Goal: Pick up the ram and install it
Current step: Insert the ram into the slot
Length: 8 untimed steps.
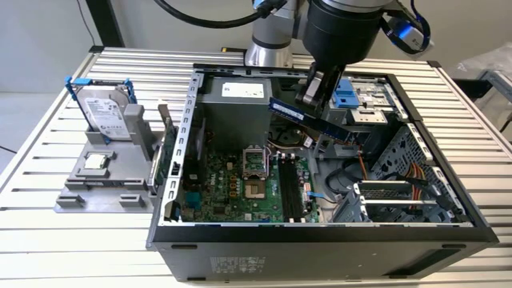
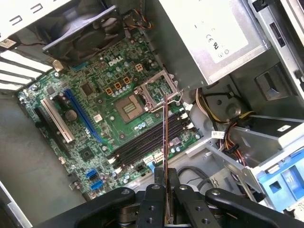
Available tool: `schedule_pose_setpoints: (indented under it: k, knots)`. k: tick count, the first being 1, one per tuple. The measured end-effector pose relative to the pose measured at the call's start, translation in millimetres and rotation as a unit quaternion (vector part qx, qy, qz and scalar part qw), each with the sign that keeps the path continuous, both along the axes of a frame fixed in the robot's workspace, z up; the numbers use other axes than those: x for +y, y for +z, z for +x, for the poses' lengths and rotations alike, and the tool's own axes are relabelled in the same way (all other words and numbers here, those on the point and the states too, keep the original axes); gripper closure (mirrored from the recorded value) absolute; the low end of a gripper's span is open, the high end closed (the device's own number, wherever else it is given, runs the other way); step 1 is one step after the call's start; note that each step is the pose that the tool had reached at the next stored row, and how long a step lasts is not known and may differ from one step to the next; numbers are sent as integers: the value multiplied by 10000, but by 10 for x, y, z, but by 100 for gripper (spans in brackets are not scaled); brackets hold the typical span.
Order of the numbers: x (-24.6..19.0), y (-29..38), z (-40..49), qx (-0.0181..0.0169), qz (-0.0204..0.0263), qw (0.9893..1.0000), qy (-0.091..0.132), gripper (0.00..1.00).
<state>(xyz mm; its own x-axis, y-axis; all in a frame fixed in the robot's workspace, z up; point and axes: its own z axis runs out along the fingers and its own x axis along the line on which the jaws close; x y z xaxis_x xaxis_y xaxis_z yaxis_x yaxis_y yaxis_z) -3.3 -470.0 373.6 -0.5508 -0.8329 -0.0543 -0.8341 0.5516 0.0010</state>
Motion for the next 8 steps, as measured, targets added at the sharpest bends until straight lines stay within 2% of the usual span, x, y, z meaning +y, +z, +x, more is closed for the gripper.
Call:
schedule_pose_setpoints:
  k: [8]
  knots:
    - [0, 0, 0, 0, 0, 9997, -236, 100]
